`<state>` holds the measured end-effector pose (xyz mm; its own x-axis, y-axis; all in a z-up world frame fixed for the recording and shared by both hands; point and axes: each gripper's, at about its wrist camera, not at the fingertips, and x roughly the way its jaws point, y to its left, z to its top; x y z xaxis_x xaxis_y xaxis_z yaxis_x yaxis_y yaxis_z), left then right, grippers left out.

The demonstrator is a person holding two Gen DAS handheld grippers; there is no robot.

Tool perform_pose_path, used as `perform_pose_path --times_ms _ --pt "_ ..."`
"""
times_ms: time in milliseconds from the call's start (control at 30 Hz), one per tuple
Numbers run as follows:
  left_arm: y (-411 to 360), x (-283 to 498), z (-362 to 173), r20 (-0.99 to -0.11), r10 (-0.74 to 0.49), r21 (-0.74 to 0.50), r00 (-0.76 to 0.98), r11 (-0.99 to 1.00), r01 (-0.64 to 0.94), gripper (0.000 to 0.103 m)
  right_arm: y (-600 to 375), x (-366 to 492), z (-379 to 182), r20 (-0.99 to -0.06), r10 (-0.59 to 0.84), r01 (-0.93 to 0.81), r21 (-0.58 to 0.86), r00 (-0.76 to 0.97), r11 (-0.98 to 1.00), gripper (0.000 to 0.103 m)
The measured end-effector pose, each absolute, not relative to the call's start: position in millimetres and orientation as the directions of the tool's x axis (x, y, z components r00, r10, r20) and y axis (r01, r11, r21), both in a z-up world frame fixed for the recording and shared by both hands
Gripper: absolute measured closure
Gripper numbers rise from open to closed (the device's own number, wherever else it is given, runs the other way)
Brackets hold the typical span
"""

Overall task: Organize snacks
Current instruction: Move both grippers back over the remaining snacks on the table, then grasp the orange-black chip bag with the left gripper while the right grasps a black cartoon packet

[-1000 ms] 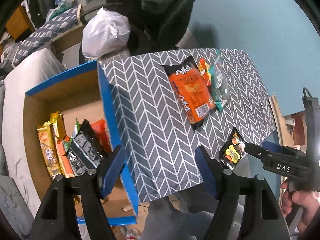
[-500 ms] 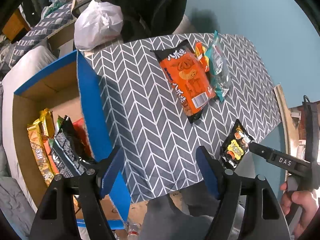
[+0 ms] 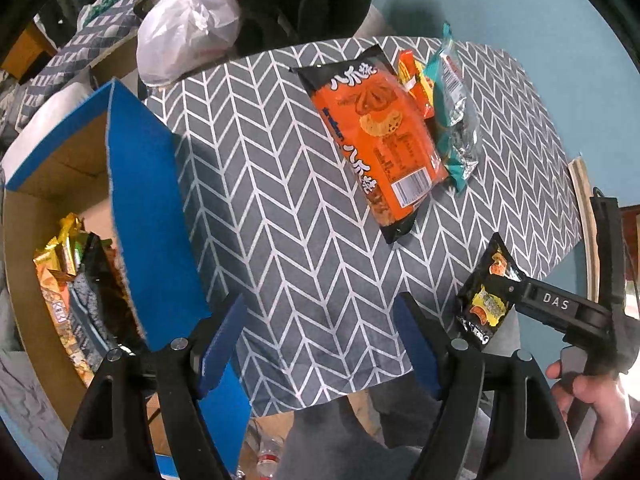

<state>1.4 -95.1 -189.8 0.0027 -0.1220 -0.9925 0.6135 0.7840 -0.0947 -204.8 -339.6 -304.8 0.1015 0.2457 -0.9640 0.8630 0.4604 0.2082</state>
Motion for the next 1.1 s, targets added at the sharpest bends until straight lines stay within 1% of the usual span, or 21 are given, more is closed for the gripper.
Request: perform_pose_path --times_ms 200,333,367,400,500,800,967,1100 --pt "-105 1 -201 -0.994 -0.113 -0.097 -0.011 0.796 0.598 0.026 -338 -193 -318 -0.970 0.231 0.868 0.178 0.076 0.464 0.023" --pt "-112 -2 -210 -0.995 -0.097 -0.092 -0.023 0.797 0.596 0.026 -335 -183 -328 -0.976 0.213 0.849 0.143 0.037 0.509 0.023" --pt "-114 -3 -212 -0.995 -0.094 -0.092 -0.028 0.798 0.595 0.026 -334 -181 -328 -0.978 0.204 0.840 0.137 0.032 0.525 0.027" --pt "-116 -3 -214 -0.995 -0.094 -0.096 -0.034 0.800 0.592 0.026 -333 -179 -329 -0.981 0.191 0.828 0.126 0.023 0.546 0.034" --pt "-120 0 -218 -0.993 -0.104 -0.112 -0.048 0.813 0.571 0.026 -334 -171 -329 -0.985 0.173 0.790 0.119 0.016 0.602 0.039" --pt "-134 33 -223 -0.987 -0.156 -0.161 -0.048 0.886 0.435 0.023 -358 -143 -313 -0.993 0.111 0.683 0.115 0.050 0.721 0.039" --pt "-143 47 -227 -0.984 -0.171 -0.178 -0.052 0.912 0.370 0.022 -373 -115 -308 -0.997 0.070 0.599 0.082 0.043 0.797 0.039" --pt "-153 53 -234 -0.978 -0.192 -0.208 -0.080 0.924 0.320 0.019 -386 -92 -307 -0.999 0.022 0.524 0.033 0.028 0.851 0.039"
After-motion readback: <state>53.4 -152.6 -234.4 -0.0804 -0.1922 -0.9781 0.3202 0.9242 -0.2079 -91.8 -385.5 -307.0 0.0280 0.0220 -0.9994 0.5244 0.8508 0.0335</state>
